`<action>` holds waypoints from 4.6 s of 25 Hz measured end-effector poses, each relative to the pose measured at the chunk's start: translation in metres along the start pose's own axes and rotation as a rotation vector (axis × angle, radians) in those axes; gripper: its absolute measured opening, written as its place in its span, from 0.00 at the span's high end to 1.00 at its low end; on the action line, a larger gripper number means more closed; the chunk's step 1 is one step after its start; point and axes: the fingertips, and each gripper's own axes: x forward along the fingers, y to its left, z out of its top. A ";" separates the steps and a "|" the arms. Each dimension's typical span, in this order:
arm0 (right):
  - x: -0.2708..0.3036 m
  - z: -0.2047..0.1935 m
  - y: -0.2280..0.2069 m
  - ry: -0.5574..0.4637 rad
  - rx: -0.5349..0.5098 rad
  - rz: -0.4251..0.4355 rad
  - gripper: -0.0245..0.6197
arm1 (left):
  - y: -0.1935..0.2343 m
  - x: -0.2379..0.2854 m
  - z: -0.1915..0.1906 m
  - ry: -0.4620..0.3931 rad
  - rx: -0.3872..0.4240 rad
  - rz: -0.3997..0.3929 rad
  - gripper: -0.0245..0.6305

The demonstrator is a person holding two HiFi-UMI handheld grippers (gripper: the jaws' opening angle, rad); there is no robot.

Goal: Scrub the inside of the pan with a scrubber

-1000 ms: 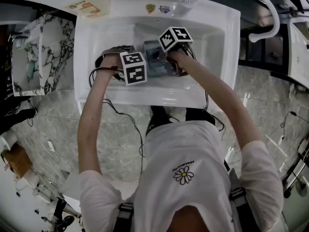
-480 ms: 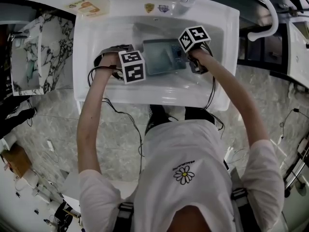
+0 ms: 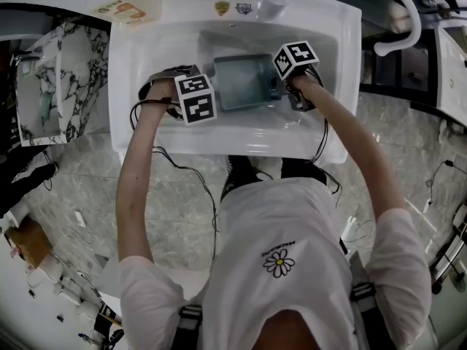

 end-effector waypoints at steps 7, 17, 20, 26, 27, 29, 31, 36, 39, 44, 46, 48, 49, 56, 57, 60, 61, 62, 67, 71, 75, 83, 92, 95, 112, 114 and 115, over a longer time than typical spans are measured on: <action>0.011 0.000 0.011 0.002 0.054 0.029 0.87 | 0.000 -0.001 -0.001 -0.014 -0.006 0.006 0.70; 0.013 0.001 0.032 -0.013 0.137 0.121 0.87 | 0.000 0.000 0.000 -0.015 -0.007 0.009 0.70; 0.014 0.002 0.045 -0.016 0.132 0.144 0.88 | -0.001 0.000 -0.001 -0.016 -0.006 0.010 0.70; 0.018 0.008 0.081 -0.030 0.128 0.223 0.88 | 0.000 -0.001 -0.001 -0.016 -0.006 0.009 0.70; 0.018 0.009 0.089 -0.032 0.122 0.240 0.88 | 0.000 -0.001 -0.001 -0.016 -0.007 0.010 0.70; 0.019 0.010 0.103 -0.035 0.113 0.271 0.88 | -0.001 -0.001 -0.001 -0.016 -0.007 0.011 0.70; 0.020 0.012 0.115 -0.035 0.112 0.297 0.88 | -0.001 0.000 -0.001 -0.018 -0.008 0.011 0.70; 0.021 0.014 0.130 -0.038 0.111 0.328 0.88 | -0.001 -0.001 -0.001 -0.017 -0.007 0.015 0.70; 0.022 0.015 0.137 -0.043 0.118 0.347 0.88 | -0.001 0.000 -0.002 -0.015 -0.006 0.017 0.70; 0.022 0.016 0.148 -0.046 0.103 0.352 0.88 | -0.001 0.000 -0.001 -0.013 -0.005 0.014 0.70; 0.022 0.016 0.149 -0.046 0.095 0.346 0.88 | -0.001 0.000 -0.001 -0.013 -0.007 0.015 0.70; 0.022 0.016 0.148 -0.048 0.094 0.346 0.88 | -0.001 0.000 -0.001 -0.012 -0.009 0.017 0.70; 0.022 0.016 0.148 -0.050 0.094 0.346 0.88 | -0.001 0.000 -0.001 -0.011 -0.010 0.017 0.70; 0.016 0.015 0.145 -0.086 0.017 0.286 0.87 | 0.000 0.001 -0.001 -0.030 -0.032 0.008 0.71; 0.016 0.014 0.142 -0.088 0.009 0.274 0.87 | 0.000 0.001 -0.001 -0.035 -0.039 0.010 0.72; 0.014 0.011 0.134 -0.091 -0.002 0.248 0.87 | 0.000 0.004 0.001 -0.033 -0.066 0.032 0.72; 0.013 0.010 0.132 -0.093 0.005 0.251 0.87 | -0.001 0.005 0.002 -0.027 -0.071 0.040 0.72; 0.011 0.009 0.130 -0.097 0.016 0.261 0.87 | -0.001 0.006 0.002 -0.021 -0.071 0.045 0.72; 0.004 0.011 0.127 -0.117 0.027 0.267 0.87 | 0.000 0.004 0.000 -0.019 -0.068 0.062 0.73; -0.005 0.011 0.128 -0.136 0.015 0.269 0.87 | 0.000 -0.005 -0.002 -0.013 -0.073 0.077 0.72; -0.020 0.016 0.135 -0.181 -0.007 0.270 0.87 | 0.006 -0.020 -0.003 -0.023 -0.082 0.113 0.71; -0.116 0.054 0.158 -0.489 -0.155 0.230 0.87 | 0.067 -0.124 0.018 -0.281 -0.296 0.350 0.82; -0.278 0.047 0.190 -1.099 -0.428 0.036 0.87 | 0.081 -0.284 0.047 -0.826 -0.647 0.734 0.92; -0.314 0.022 0.195 -1.269 -0.504 -0.035 0.87 | 0.054 -0.320 0.056 -0.993 -0.751 0.846 0.93; -0.336 -0.059 0.202 -1.515 -0.632 -0.210 0.87 | -0.023 -0.343 0.047 -1.281 -1.102 1.091 0.94; -0.338 -0.060 0.203 -1.523 -0.630 -0.203 0.87 | -0.023 -0.349 0.045 -1.277 -1.089 1.117 0.94; -0.340 -0.061 0.203 -1.527 -0.628 -0.200 0.87 | -0.023 -0.351 0.045 -1.278 -1.084 1.126 0.94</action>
